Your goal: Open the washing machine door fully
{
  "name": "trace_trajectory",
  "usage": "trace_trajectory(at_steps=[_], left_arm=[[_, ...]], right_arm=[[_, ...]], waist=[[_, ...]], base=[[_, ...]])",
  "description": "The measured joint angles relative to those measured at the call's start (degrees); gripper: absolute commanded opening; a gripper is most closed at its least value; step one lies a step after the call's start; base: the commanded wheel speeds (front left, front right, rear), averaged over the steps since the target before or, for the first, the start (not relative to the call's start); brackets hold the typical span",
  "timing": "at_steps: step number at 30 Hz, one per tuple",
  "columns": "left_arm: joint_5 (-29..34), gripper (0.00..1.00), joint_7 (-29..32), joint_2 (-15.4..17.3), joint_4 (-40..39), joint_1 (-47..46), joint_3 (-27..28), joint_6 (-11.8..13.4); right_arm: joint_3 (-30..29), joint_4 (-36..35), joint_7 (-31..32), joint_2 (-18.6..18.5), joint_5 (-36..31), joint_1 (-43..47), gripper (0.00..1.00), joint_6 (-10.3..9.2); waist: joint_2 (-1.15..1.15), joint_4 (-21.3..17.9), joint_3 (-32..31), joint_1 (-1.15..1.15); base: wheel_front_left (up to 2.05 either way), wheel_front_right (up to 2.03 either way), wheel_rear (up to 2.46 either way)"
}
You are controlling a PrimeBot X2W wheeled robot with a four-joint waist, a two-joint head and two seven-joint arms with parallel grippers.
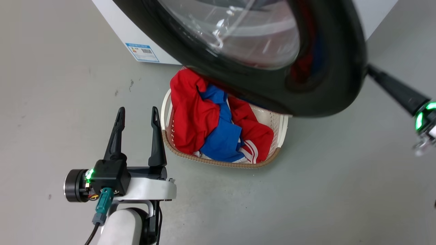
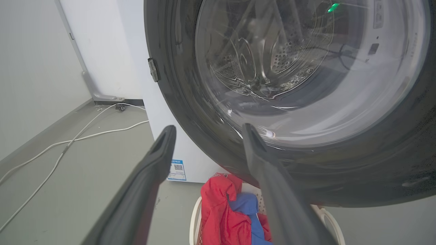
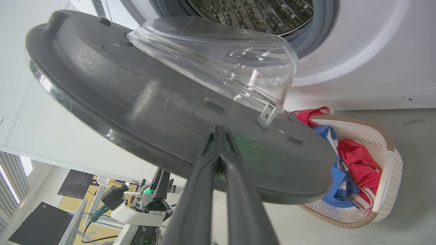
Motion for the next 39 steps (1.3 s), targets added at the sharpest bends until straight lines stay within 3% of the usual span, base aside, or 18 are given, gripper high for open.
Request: trace_trajectory(at_steps=[13,22,39], left_arm=[[0.45,1.0,0.0,0.0,0.19,2.63,1.19,-0.18],[0.52,1.0,0.0,0.01,0.32,4.23,1.57,-0.52],[0.56,1.0,0.0,-0.02,0.65,5.59,1.71,-0.54]], right_arm=[[6.47,-7.75,-6.82,5.11,0.63,13.77,0.0,0.12],[15.43,-10.33,-10.26,9.79,-0.46,17.42,0.0,0.01],[27.22,-6.49,-12.49,12.73,0.46,19.36,0.0,0.01]], waist=[[0.0,-0.24,-4.4,0.0],[0.0,-0.2,-6.71,0.01],[0.0,1.59,-9.55,0.01]], base=[[0.0,0.0,0.0],[0.0,0.0,0.0],[0.0,0.0,0.0]])
